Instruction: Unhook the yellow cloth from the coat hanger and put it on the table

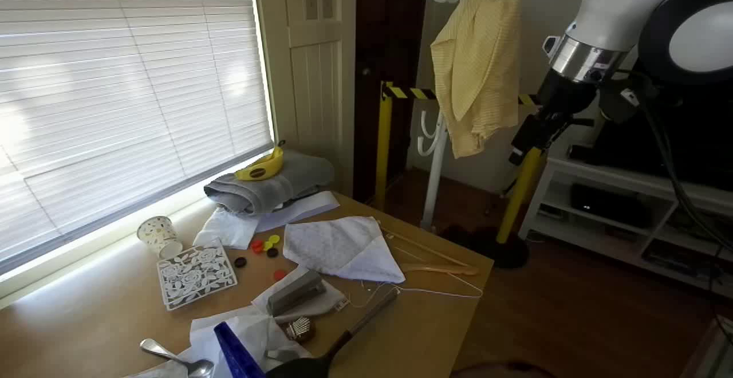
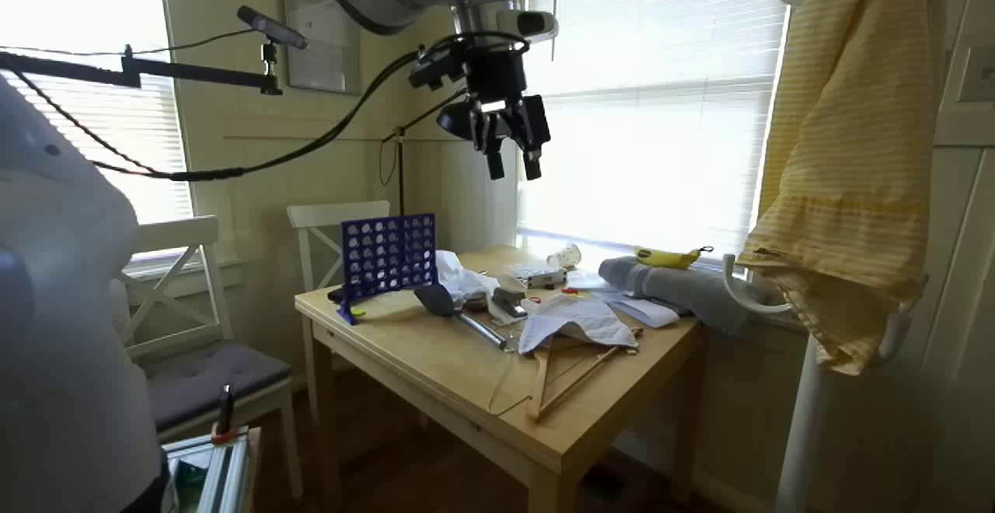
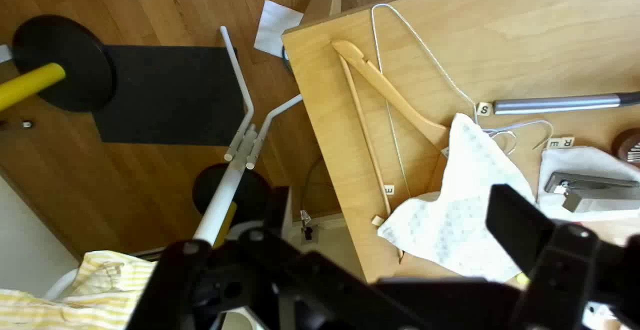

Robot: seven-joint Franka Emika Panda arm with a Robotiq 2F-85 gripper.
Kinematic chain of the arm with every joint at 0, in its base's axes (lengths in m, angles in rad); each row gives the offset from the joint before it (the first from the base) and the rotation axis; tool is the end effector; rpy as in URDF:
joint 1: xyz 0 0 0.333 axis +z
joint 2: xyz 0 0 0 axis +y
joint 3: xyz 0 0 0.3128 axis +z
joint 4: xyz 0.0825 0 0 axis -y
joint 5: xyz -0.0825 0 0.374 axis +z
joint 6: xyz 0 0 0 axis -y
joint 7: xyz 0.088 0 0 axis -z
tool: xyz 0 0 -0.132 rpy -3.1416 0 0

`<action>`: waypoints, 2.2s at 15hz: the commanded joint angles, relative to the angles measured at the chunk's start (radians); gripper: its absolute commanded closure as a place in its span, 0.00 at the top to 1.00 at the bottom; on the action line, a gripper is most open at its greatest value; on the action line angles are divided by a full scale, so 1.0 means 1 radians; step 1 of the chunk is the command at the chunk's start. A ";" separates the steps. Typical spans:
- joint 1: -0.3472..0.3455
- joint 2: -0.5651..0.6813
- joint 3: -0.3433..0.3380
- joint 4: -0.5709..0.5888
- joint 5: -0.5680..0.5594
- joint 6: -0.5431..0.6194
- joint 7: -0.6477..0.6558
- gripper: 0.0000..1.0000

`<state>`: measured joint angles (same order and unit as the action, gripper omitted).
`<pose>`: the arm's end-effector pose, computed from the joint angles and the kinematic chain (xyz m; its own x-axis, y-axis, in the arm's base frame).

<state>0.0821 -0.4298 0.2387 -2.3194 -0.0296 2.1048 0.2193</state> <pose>0.4177 0.1440 0.4974 0.9687 0.1093 0.2230 0.0936 -0.9924 0.0798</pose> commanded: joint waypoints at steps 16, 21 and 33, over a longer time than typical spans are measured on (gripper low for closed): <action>0.014 0.002 -0.012 0.002 -0.007 -0.002 0.005 1.00; 0.014 0.002 -0.012 0.002 -0.007 -0.002 0.005 1.00; -0.026 -0.027 -0.039 -0.009 -0.036 0.048 0.041 1.00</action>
<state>0.0792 -0.4302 0.2300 -2.3193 -0.0344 2.1089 0.2314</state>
